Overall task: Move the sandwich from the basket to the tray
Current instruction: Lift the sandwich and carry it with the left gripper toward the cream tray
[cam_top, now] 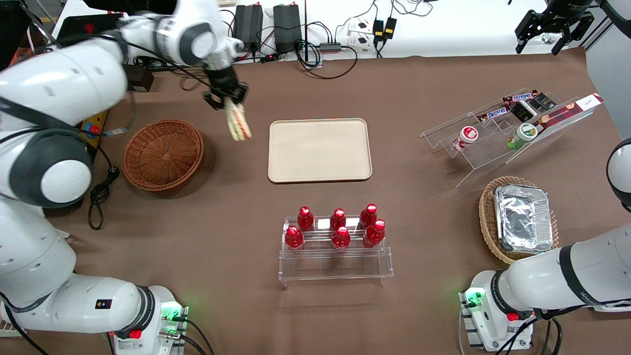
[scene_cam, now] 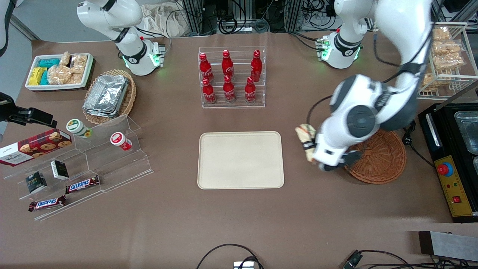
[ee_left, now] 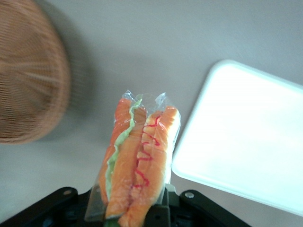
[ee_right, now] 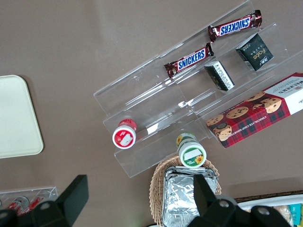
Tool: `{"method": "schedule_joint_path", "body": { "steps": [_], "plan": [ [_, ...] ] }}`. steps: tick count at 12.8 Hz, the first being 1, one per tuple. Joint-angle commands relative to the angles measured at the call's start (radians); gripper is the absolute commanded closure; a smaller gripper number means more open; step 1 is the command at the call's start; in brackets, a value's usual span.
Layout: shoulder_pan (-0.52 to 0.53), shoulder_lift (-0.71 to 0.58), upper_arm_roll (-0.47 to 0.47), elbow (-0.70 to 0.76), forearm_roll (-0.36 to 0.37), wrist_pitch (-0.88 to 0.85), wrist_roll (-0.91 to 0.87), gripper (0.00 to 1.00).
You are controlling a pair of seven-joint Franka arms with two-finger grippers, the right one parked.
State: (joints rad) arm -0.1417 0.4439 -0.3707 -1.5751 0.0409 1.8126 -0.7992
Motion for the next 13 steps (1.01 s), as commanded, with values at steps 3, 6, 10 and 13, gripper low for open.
{"method": "schedule_joint_path", "body": {
  "steps": [3,6,10,13],
  "plan": [
    [-0.162,0.26,0.007,0.135,0.114,0.16,-0.018,1.0],
    [-0.173,0.349,0.007,0.138,0.192,0.241,-0.064,1.0],
    [-0.171,0.354,0.009,0.136,0.198,0.252,-0.067,0.16],
    [-0.168,0.332,0.007,0.138,0.194,0.246,-0.071,0.0]
  ]
}}
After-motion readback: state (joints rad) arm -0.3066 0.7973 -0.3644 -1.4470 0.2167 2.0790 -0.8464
